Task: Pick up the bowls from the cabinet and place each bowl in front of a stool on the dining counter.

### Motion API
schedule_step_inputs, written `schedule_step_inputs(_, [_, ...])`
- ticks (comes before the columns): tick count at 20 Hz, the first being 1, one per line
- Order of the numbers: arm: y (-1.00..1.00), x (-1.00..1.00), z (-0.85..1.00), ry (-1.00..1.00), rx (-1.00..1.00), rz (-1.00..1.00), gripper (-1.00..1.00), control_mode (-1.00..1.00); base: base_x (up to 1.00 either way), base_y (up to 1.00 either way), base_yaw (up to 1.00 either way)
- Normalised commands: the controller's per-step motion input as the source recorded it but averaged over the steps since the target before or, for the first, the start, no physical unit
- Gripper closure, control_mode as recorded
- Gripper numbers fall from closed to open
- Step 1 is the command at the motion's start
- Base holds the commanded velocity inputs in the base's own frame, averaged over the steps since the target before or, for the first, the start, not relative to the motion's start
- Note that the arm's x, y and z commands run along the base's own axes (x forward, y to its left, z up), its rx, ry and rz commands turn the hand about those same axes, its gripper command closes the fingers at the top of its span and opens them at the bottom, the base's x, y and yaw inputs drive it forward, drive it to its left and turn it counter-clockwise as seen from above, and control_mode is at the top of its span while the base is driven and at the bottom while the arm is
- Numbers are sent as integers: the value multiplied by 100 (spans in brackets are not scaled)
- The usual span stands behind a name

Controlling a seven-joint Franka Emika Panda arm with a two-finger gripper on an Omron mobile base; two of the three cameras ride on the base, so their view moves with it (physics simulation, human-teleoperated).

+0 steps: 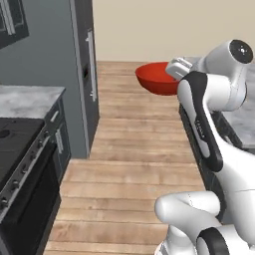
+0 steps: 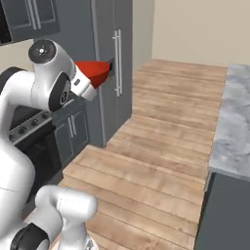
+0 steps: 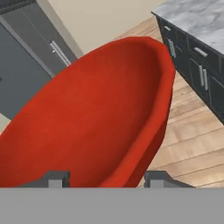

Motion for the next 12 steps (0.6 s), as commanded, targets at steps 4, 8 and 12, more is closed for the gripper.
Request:
schedule_step_inputs(4, [0, 0, 0, 0, 0, 0, 100, 100, 2, 0, -53])
schedule_step_inputs(8, [0, 0, 0, 0, 0, 0, 100, 100, 0, 0, -52])
schedule_step_inputs(12, [0, 0, 0, 0, 0, 0, 100, 100, 0, -5, -44])
